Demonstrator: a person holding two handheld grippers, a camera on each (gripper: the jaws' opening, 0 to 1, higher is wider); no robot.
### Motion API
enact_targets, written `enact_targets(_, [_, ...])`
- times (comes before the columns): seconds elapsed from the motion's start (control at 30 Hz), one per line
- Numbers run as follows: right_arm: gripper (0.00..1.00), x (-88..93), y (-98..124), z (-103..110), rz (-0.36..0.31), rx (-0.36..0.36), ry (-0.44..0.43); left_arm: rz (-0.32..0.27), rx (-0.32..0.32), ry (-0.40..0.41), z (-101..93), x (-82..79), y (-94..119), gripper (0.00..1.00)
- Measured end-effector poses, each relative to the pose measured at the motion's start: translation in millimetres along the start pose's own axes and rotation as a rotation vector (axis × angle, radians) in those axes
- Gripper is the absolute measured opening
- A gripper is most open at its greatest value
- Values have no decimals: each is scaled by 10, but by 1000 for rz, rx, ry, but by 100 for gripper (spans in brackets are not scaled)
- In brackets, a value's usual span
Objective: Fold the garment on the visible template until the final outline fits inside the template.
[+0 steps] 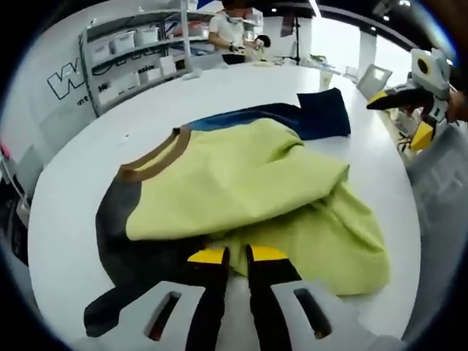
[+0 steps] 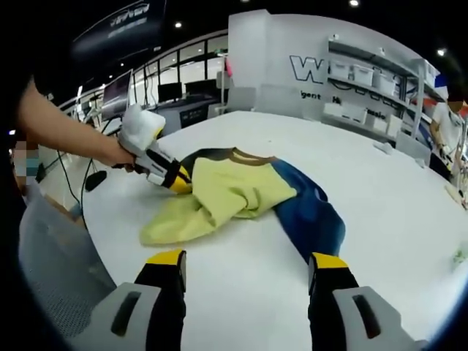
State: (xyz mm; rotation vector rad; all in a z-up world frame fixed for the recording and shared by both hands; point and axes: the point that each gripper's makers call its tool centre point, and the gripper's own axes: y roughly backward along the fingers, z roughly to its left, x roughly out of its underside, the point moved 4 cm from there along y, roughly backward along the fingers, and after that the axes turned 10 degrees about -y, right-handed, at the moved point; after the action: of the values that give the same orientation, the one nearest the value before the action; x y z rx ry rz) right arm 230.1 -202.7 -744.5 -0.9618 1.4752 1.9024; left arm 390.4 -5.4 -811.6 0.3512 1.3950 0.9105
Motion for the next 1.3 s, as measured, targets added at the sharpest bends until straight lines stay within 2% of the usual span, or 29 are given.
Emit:
enact_targets(0.1, [66, 3, -1, 9, -1, 0, 2, 2, -17, -5, -16, 6, 13, 7])
enact_targets(0.37, [66, 16, 14, 2, -8, 3, -3, 28, -25, 55, -71, 62, 133, 6])
enact_targets(0.67, [66, 31, 0, 30, -15, -6, -10, -6, -73, 101, -128, 64, 415, 6])
enact_targets(1.07, [66, 25, -26, 95, -18, -33, -4, -89, -163, 169, -216, -63, 837, 6])
enact_targets(1.3, [65, 50, -44, 144, -10, -51, 1, -112, -192, 183, -391, -41, 1110, 6])
